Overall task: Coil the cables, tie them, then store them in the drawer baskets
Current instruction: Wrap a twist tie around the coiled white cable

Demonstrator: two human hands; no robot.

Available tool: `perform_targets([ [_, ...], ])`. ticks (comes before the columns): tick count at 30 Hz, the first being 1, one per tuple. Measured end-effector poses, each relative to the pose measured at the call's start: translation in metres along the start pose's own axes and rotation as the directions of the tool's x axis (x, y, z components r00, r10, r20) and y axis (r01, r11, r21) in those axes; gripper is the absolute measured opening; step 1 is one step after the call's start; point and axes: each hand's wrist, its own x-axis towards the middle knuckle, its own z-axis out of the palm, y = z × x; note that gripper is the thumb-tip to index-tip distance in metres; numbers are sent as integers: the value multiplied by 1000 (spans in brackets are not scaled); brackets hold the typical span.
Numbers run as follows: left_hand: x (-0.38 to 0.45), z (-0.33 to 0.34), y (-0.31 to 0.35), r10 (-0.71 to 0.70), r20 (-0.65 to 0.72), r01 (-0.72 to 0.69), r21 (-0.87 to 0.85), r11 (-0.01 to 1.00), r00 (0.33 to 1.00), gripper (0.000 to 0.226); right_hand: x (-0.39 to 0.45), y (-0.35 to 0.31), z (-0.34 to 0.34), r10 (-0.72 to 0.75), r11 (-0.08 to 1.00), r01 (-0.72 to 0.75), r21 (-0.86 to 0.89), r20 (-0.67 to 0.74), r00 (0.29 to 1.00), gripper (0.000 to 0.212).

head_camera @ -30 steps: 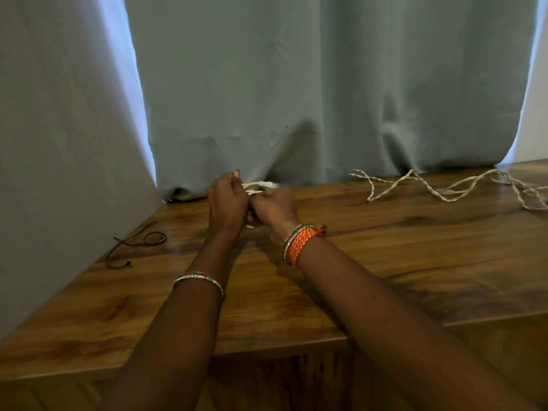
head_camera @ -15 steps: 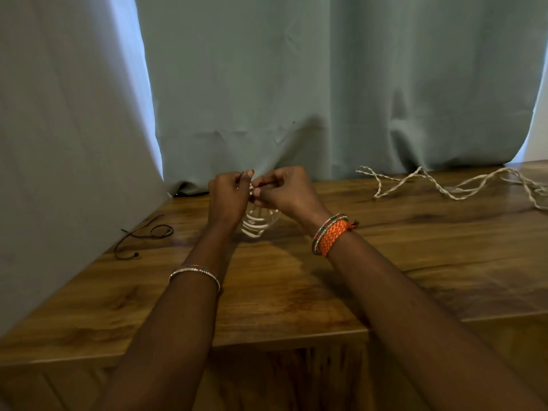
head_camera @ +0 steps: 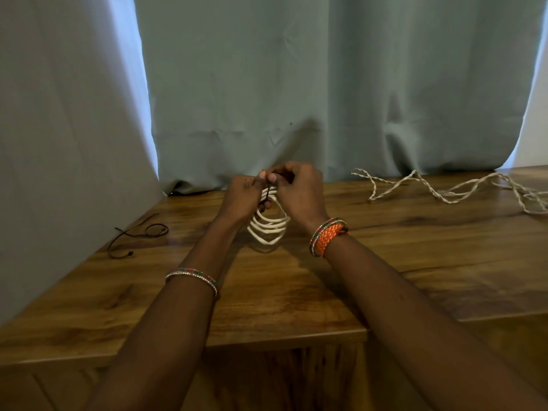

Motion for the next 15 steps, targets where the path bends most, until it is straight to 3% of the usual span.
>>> perform_targets([
  [4,-2,4,11,-47,-17,47,-1,999,999,44,-3,0,1,3,1000,-3,15,-18,1000,13],
  [7,-3,5,16,-102,-12,102,-37,994,995,33,-3,-1,1,-3,1000,3,-7,-48,999,15],
  [12,-6,6,18,-61,43,62,-13,998,997,34,1,-1,1,35,998,-29,55,-123,992,20],
  [15,-6,8,15,-41,28,41,3,999,999,36,3,-1,-2,41,996,-32,83,-112,993,9],
])
